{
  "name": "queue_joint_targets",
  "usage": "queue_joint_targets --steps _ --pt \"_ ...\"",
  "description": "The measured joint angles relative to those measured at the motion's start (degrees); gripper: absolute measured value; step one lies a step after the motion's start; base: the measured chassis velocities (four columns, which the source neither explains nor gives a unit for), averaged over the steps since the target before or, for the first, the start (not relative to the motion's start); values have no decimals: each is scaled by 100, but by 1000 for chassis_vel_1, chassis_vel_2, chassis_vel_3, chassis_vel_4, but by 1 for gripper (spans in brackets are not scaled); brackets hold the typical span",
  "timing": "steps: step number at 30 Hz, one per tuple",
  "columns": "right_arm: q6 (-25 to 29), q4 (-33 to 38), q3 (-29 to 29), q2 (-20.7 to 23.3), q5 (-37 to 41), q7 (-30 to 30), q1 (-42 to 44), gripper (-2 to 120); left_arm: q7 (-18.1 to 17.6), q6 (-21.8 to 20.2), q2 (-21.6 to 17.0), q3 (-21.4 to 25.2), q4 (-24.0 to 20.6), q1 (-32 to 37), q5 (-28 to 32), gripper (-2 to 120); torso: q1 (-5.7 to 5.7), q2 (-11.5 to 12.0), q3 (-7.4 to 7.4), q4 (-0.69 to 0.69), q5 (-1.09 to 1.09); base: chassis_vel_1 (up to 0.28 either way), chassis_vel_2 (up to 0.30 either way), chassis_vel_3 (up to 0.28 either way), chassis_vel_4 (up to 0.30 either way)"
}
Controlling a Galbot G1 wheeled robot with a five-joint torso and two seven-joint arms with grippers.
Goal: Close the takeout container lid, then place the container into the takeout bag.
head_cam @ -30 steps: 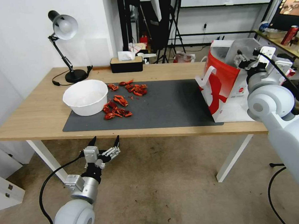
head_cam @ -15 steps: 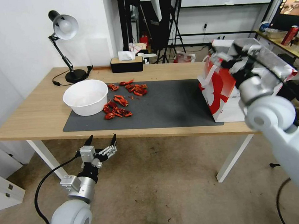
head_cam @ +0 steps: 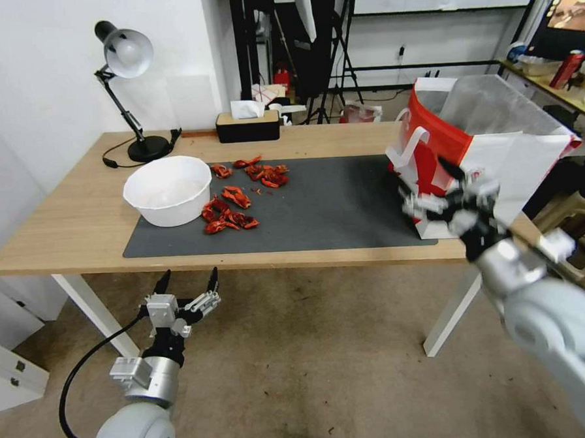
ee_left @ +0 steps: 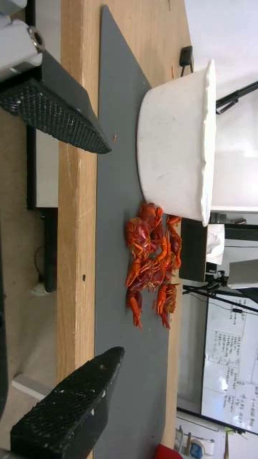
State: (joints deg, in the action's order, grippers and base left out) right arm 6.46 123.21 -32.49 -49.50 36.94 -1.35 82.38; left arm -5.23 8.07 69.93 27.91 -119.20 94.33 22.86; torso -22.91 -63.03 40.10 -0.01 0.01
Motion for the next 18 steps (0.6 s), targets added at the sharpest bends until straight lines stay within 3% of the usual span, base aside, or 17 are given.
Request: queue_joint_targets --steps 2,3,6,18 --pt "232 -18 -54 -278 -325 -40 493 100 -10 52 18 -12 0 34 -28 100 0 0 0 0 -3 0 0 0 0" --pt "595 -138 -33 -574 -635 -93 958 100 -25 103 33 -27 1 54 -59 100 0 0 0 0 -2 0 0 0 0" --pt "797 -257 5 -782 -814 -122 1236 100 -24 168 51 -48 4 81 -117 100 0 0 1 0 -1 0 0 0 0" --pt "1133 -651 375 -1343 -1346 372 1582 100 147 602 154 -192 387 94 -375 100 -1 0 0 1 -2 0 0 0 0"
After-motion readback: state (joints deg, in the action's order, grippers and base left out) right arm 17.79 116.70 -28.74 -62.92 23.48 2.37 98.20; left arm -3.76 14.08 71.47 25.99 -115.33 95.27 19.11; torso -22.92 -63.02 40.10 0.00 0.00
